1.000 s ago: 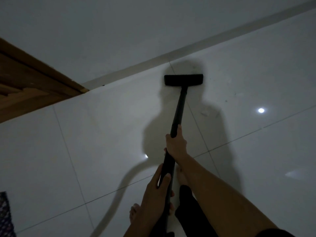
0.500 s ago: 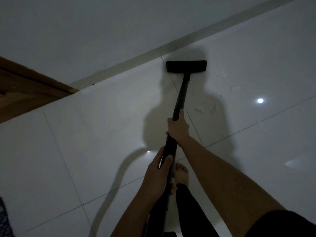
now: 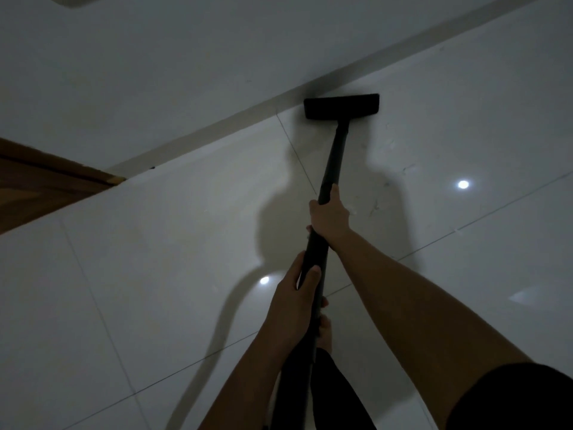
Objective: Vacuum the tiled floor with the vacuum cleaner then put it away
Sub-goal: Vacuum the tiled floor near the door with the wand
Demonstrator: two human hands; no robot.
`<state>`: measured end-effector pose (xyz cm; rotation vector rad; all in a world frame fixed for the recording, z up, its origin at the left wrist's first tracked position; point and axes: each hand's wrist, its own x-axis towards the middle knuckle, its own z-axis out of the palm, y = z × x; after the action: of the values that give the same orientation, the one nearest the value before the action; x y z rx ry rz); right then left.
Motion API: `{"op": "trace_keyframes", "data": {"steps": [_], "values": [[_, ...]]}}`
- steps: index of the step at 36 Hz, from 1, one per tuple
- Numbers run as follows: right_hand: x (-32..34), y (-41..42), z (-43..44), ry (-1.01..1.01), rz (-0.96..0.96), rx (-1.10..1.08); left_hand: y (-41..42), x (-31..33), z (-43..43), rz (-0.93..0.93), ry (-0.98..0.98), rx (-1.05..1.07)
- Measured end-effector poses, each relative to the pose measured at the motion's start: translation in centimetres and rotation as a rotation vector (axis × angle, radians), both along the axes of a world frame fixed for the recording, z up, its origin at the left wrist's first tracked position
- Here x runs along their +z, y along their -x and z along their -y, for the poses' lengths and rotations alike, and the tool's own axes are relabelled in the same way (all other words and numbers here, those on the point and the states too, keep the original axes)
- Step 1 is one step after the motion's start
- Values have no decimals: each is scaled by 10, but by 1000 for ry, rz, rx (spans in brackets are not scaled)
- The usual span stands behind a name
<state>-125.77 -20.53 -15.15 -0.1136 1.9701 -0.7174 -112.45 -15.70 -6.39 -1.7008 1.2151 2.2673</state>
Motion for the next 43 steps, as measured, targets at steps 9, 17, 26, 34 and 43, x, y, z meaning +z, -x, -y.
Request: {"op": "trace_keyframes", "data": {"steps": [9, 17, 26, 34, 43], "values": [[0, 40, -25, -19, -5, -105, 38, 10, -5, -33, 8, -84], [-1, 51, -44, -30, -2, -182, 50, 19, -13, -32, 29, -185], [6, 44, -58, -45, 25, -192, 41, 24, -25, -5, 17, -202], [12, 21, -79, -49, 50, -201, 18, 24, -45, -18, 31, -224], [18, -29, -99, -55, 88, -192, -24, 43, -61, -21, 22, -234]]}}
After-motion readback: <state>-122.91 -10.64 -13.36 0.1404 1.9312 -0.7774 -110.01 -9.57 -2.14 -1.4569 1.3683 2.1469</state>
